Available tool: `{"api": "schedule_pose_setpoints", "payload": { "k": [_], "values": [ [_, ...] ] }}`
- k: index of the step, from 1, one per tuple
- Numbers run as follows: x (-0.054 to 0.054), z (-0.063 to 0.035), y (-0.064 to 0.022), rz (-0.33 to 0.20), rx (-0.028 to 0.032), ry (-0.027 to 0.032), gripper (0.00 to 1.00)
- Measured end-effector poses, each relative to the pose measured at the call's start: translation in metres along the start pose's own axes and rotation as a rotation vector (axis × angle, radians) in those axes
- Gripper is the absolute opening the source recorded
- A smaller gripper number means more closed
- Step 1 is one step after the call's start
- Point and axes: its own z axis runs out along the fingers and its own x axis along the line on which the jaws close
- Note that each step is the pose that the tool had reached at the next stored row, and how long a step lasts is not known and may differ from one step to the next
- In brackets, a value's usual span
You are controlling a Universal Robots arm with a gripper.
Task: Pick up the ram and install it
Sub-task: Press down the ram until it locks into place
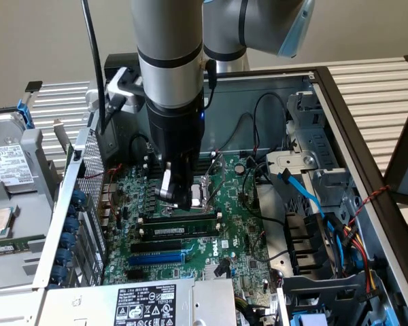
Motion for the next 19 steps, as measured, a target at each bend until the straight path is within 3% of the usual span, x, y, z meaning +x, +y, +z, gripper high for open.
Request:
{"api": "schedule_pose_setpoints", "payload": {
  "k": [19],
  "values": [
    [0.0002, 0.0027, 0.0000, 0.339, 0.0228, -0.0045, 0.11]
  ]
}}
